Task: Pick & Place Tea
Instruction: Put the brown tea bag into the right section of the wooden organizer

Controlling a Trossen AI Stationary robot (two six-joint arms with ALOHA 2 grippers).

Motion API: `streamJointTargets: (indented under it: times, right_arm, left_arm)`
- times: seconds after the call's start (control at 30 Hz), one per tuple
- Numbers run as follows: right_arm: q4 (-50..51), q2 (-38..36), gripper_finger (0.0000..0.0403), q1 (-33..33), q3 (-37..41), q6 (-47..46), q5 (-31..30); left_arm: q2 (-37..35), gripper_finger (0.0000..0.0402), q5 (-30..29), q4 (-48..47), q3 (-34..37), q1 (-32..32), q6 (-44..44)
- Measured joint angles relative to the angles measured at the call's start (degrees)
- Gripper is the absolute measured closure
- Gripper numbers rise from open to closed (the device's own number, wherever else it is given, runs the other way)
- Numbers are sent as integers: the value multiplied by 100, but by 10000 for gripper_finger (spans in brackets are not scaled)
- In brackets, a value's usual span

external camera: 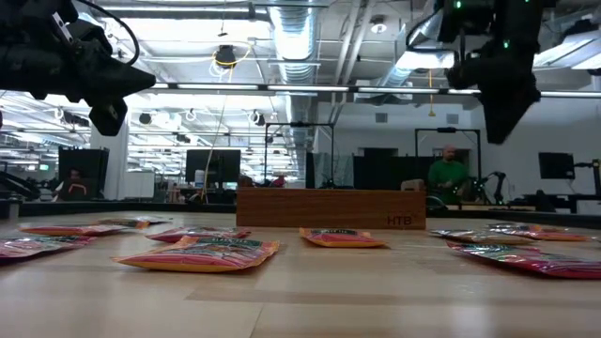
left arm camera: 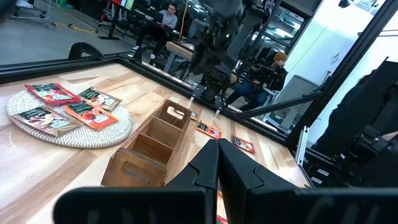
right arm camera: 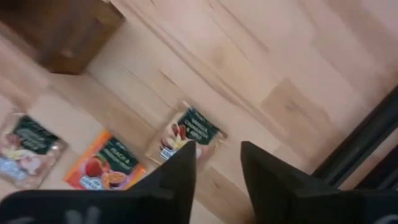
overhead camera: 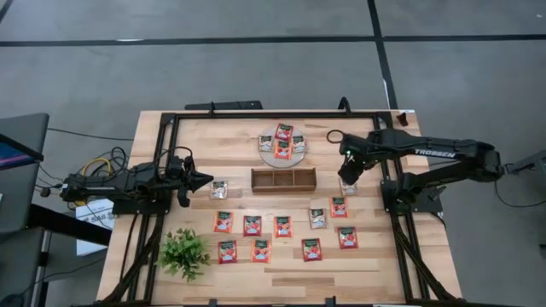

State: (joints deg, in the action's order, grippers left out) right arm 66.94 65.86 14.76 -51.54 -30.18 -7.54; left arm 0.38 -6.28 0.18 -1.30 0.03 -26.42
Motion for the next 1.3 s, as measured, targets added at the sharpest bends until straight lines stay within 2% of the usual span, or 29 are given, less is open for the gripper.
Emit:
streamJointTargets:
  times: [0.17,0.33,0.57,0.87,1.03,1.3]
  right_arm:
    - [-115,116,237,0,468,-465,8]
    - [-540,94,221,0,816,-544,31]
    - [-691,427,227,0,887,-772,-57]
    - [-1004,1522,232,2,887,-1332,-53]
    - [-1128,2030,227,17,885,-1348,-44]
    - [-1274,2267,231,206,885,-1343,-29]
  left_arm:
    - [0,402,0,-4,0,-1,0]
    - [-2,402,-2,-5,0,-1,-10]
    - [-2,402,4,-6,0,0,-243]
    - [-2,402,22,-5,2,0,-572]
    - [-2,402,22,-4,2,-2,-644]
    - [-2,402,22,-4,4,-1,-668]
